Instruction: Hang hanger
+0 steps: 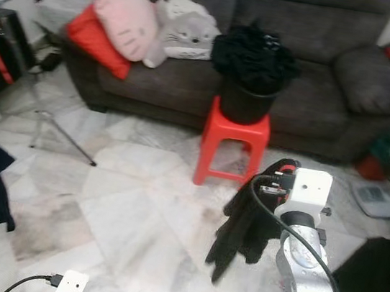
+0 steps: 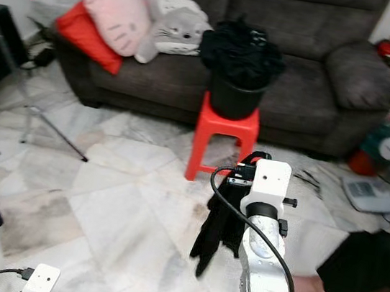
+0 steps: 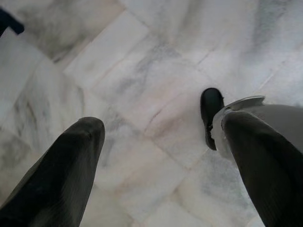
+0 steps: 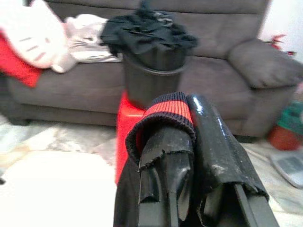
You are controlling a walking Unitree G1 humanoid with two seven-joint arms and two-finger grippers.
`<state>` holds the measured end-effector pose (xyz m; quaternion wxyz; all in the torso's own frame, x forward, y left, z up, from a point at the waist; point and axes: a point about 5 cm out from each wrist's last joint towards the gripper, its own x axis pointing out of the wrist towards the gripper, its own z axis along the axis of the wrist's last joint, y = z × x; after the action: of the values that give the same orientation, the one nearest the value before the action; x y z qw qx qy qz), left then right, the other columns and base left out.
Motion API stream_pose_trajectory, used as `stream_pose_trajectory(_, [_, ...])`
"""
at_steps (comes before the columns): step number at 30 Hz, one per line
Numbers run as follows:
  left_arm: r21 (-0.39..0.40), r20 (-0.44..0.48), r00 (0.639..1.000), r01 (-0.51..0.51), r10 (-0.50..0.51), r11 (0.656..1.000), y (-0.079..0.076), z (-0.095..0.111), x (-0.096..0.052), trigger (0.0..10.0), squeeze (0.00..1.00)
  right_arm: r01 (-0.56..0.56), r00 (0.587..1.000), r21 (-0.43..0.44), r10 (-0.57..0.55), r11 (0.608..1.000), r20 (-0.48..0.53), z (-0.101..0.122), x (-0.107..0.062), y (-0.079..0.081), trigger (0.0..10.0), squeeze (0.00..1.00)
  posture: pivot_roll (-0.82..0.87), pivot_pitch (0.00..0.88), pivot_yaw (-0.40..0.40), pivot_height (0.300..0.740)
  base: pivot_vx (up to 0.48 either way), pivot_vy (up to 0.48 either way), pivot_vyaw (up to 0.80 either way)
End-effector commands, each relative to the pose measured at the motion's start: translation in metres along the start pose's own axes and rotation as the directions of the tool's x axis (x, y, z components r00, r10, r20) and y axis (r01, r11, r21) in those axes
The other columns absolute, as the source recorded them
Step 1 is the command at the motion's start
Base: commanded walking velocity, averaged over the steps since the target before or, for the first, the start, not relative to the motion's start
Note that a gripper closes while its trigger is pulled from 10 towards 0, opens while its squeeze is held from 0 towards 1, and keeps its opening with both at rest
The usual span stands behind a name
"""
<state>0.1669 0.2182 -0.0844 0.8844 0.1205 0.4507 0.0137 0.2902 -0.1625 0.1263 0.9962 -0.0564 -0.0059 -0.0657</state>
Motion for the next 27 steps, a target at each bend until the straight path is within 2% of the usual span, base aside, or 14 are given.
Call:
stream_pose_trajectory(1, [0.005,-0.011,1.0,-0.001,0.001,1.0,-0.0008,-0.0029,-0.0005,10.0,0.0,0.006,0.998,0.01,-0.007,1.0,0.064,0.0133,0.0014,-0.0019,10.0,0.0,-0.09,0.0,-0.007,0.74,0.0,0.0,0.8])
stream_pose_trajectory(27, [-0.004,-0.013,1.0,-0.009,0.009,1.0,-0.0004,-0.0003,0.0004,10.0,0.0,0.012,0.999,0.001,-0.012,1.0,0.05,0.0121,0.0043,-0.005,10.0,0.0,-0.09,0.063,-0.014,0.74,0.0,0.0,0.8])
